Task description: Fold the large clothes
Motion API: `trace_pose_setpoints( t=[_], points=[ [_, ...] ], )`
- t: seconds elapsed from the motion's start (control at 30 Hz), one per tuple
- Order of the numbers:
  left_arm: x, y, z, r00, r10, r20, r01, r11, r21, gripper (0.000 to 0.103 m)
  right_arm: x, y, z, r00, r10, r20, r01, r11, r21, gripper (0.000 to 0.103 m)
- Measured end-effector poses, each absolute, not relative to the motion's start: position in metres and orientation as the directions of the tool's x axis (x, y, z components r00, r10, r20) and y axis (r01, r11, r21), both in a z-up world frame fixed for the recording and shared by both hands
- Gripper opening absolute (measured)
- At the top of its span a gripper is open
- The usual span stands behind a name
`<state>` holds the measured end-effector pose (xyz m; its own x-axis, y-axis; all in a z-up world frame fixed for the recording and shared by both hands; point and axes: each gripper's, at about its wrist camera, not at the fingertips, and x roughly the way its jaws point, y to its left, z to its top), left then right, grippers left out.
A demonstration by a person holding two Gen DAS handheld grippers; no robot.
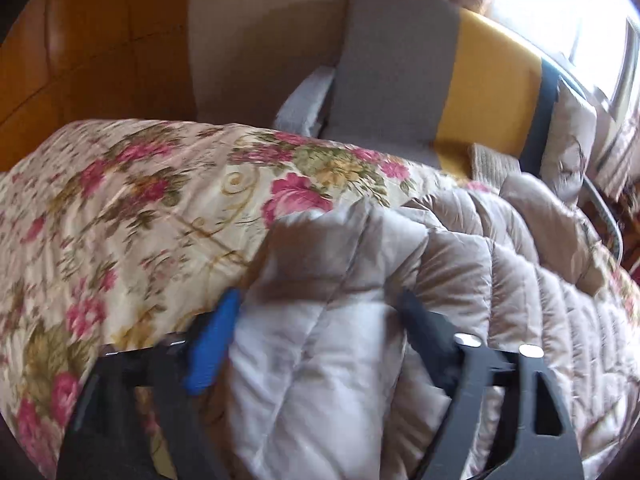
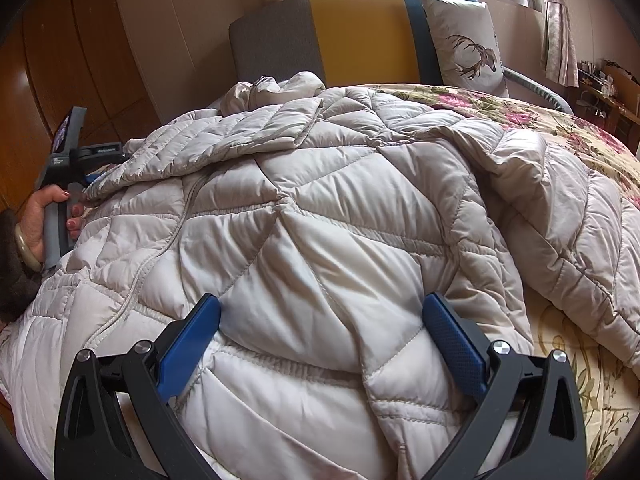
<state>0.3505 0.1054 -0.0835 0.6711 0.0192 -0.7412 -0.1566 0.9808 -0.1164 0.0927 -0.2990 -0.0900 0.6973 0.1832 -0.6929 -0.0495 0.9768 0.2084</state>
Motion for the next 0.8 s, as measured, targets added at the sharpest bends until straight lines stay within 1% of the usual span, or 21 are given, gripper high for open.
trace_pose_setpoints(
  t=[0.03, 0.1, 0.2, 0.3, 0.33, 0.4, 0.5, 0.63, 0.7, 0.73, 0.77, 0.8],
  points=[
    [0.338, 0.107, -0.077, 0.692, 0.010, -0.722, -0.171, 0.974, -0.151, 0.092, 0.093, -0.299, -0.090, 0.698, 0.183, -0.693, -0.049, 0.977, 0.209, 0.101],
    [0.309, 0.105, -0.067, 0.718, -0.061, -0.693, -0.145, 0.961, -0.235, 0.092, 0.092, -0.299, -0.090, 0.698, 0.182, -0.692, -0.049, 0.977, 0.207, 0.101],
    [0.273, 0.088, -0.070, 0.703, -0.145, -0.697, -0.080, 0.957, -0.280, 0.092, 0.090, -0.299, -0.087, 0.703, 0.178, -0.688, -0.045, 0.977, 0.208, 0.101],
    [0.250, 0.071, -0.088, 0.689, -0.169, -0.705, 0.001, 0.973, -0.232, 0.092, 0.083, -0.303, -0.077, 0.717, 0.179, -0.674, -0.022, 0.972, 0.234, 0.101],
    [0.246, 0.068, -0.093, 0.683, -0.173, -0.709, 0.022, 0.976, -0.217, 0.092, 0.079, -0.309, -0.071, 0.729, 0.191, -0.658, -0.007, 0.962, 0.272, 0.101],
    [0.237, 0.062, -0.105, 0.683, -0.142, -0.716, 0.046, 0.987, -0.152, 0.092, 0.068, -0.326, -0.063, 0.748, 0.218, -0.626, 0.045, 0.926, 0.375, 0.101],
    [0.233, 0.057, -0.109, 0.688, -0.129, -0.714, 0.053, 0.990, -0.128, 0.092, 0.049, -0.363, -0.058, 0.772, 0.229, -0.593, 0.151, 0.840, 0.521, 0.101],
    [0.239, 0.061, -0.115, 0.676, -0.144, -0.723, 0.059, 0.988, -0.141, 0.097, 0.025, -0.412, -0.063, 0.770, 0.177, -0.613, 0.304, 0.743, 0.596, 0.098],
    [0.238, 0.059, -0.115, 0.675, -0.150, -0.723, 0.063, 0.987, -0.146, 0.098, 0.011, -0.436, -0.072, 0.762, 0.151, -0.629, 0.381, 0.681, 0.626, 0.095],
    [0.238, 0.059, -0.114, 0.675, -0.152, -0.722, 0.064, 0.987, -0.149, 0.098, 0.002, -0.447, -0.078, 0.762, 0.132, -0.634, 0.424, 0.638, 0.642, 0.091],
    [0.237, 0.060, -0.114, 0.676, -0.157, -0.720, 0.065, 0.986, -0.155, 0.098, -0.008, -0.459, -0.083, 0.769, 0.113, -0.629, 0.459, 0.587, 0.667, 0.084],
    [0.237, 0.060, -0.114, 0.677, -0.160, -0.718, 0.065, 0.985, -0.158, 0.098, -0.018, -0.471, -0.087, 0.787, 0.098, -0.609, 0.478, 0.529, 0.701, 0.081]
  ],
)
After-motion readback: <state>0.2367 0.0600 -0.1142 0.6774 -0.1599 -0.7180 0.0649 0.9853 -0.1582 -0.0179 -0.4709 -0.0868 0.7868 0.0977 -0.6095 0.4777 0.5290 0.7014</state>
